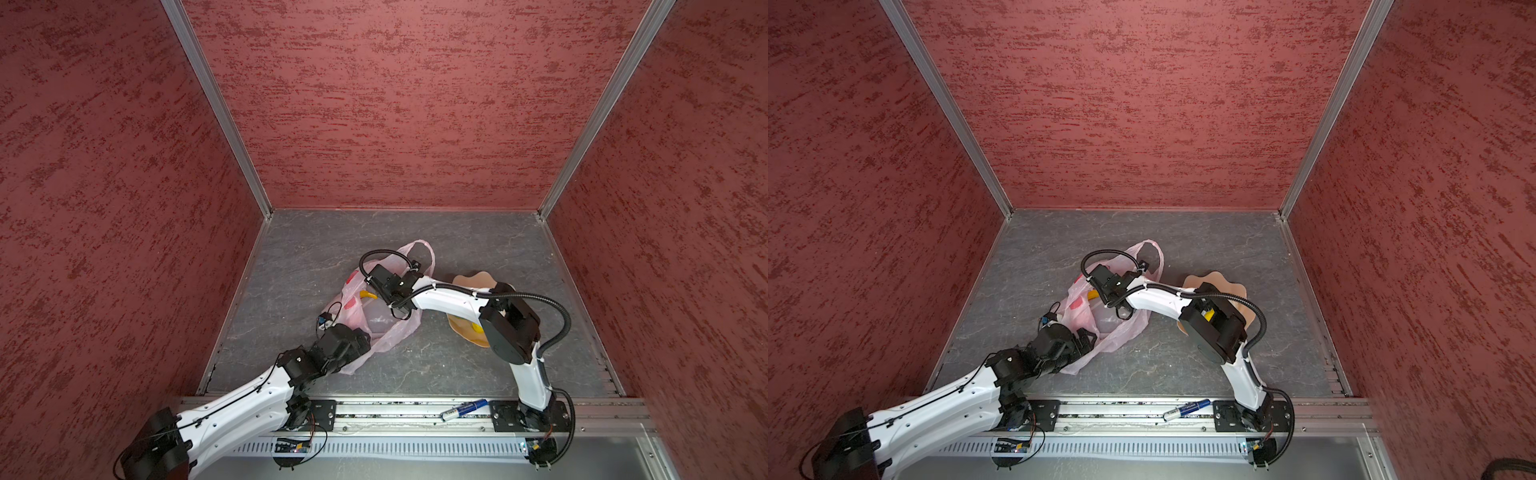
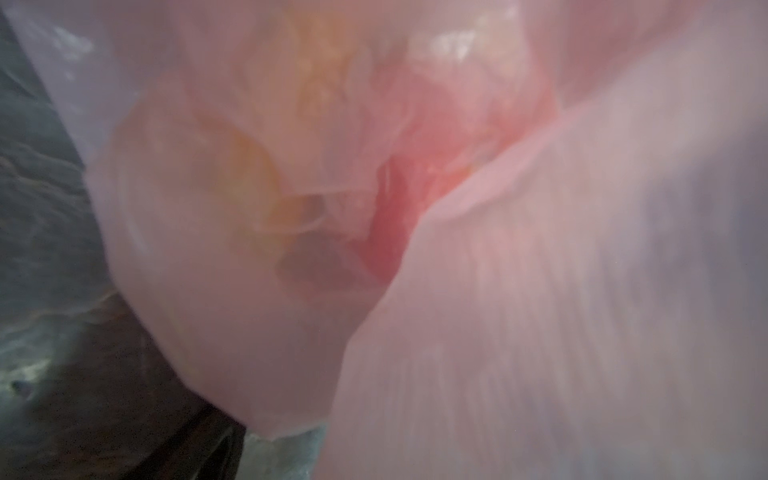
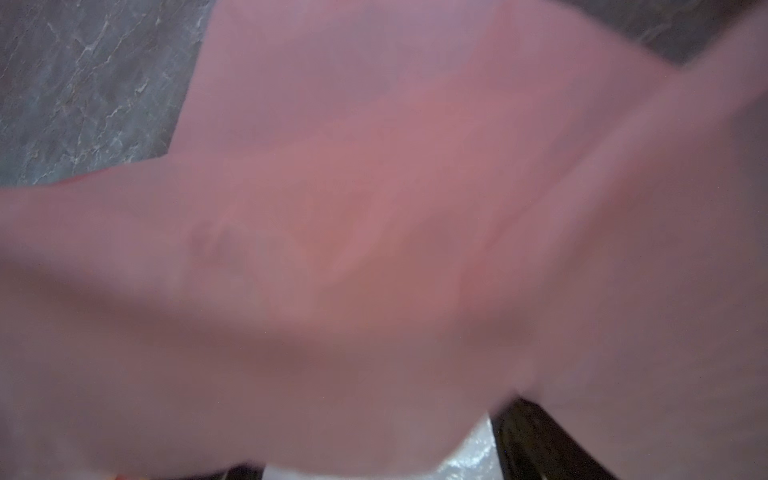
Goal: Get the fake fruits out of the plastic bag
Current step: 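Push the right gripper down into the bag and close on the tan fruit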
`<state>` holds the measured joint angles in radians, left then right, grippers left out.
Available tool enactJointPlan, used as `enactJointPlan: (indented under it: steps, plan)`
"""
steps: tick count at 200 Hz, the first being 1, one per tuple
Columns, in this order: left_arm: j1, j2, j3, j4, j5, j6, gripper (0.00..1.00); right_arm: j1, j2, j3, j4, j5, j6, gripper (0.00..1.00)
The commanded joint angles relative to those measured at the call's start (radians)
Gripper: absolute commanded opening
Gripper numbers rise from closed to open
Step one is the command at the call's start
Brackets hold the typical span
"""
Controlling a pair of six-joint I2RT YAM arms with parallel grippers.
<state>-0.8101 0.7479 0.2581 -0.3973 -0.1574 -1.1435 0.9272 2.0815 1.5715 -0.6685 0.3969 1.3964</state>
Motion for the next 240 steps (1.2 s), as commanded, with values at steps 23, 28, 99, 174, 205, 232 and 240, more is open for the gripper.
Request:
enactJointPlan:
  steps: [23,28,99,174,205,232,240]
  plan:
    - [0.012,0.0,-0.023,0.005,0.021,0.013,0.98,-0.021,0.026,0.011,0.005,0.041,0.038,0.8]
    - [0.014,-0.001,-0.023,0.006,0.023,0.015,0.98,-0.022,0.027,0.012,0.006,0.039,0.038,0.8]
    - [0.03,0.004,-0.031,0.018,0.042,0.023,0.97,-0.042,0.079,0.062,-0.003,0.015,0.051,0.79]
    - [0.042,0.014,-0.037,0.035,0.056,0.03,0.97,-0.051,0.085,0.077,-0.019,0.05,0.068,0.78]
    - [0.045,0.021,-0.038,0.041,0.061,0.035,0.98,-0.055,0.081,0.076,-0.007,0.074,0.073,0.77]
    - [0.046,0.027,-0.039,0.046,0.064,0.039,0.97,-0.065,0.087,0.081,0.0,0.067,0.071,0.75]
    - [0.048,0.029,-0.039,0.051,0.065,0.04,0.97,-0.067,0.089,0.081,0.0,0.065,0.073,0.75]
